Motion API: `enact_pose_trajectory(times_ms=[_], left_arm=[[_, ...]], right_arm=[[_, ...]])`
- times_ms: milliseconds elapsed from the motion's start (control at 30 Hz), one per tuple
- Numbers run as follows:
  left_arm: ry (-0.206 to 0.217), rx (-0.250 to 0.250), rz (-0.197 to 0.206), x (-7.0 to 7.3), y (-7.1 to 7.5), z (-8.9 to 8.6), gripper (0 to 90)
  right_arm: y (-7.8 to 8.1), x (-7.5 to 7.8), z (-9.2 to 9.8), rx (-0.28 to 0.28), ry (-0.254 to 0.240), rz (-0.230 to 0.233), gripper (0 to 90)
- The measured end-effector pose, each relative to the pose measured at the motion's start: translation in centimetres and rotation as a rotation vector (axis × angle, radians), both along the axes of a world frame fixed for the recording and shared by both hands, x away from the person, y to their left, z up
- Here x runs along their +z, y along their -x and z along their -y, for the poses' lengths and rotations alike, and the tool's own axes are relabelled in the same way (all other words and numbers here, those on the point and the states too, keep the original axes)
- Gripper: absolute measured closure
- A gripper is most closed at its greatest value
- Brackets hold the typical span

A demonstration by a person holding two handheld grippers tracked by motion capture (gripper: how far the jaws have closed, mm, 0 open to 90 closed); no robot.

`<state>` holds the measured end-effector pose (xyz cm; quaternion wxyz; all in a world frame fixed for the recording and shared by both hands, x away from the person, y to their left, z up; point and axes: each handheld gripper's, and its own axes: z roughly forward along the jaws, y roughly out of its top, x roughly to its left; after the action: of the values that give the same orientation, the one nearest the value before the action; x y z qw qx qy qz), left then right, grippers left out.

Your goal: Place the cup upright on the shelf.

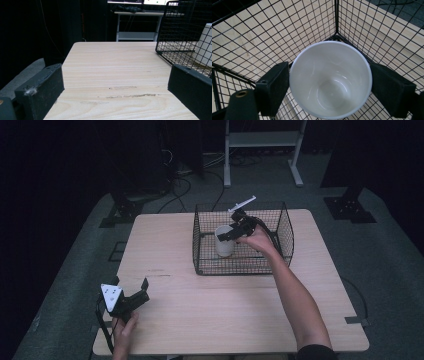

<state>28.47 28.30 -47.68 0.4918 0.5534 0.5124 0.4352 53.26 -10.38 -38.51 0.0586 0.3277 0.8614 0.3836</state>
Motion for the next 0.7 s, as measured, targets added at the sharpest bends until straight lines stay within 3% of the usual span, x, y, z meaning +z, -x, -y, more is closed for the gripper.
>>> enact_pose_trajectory(times_ms=[267,700], left_arm=[[0.004,0.004,-0.002,0.0,-0.1,0.0,0.0],[-0.002,-0.003,0.002,0.0,0.0,0.0,0.0]], right_arm=[[0.3,0.8,0.3,-0.006,-0.047,0.008,15.8],[1.9,2.8,2.9,-0.037,-0.111,0.048,15.7]])
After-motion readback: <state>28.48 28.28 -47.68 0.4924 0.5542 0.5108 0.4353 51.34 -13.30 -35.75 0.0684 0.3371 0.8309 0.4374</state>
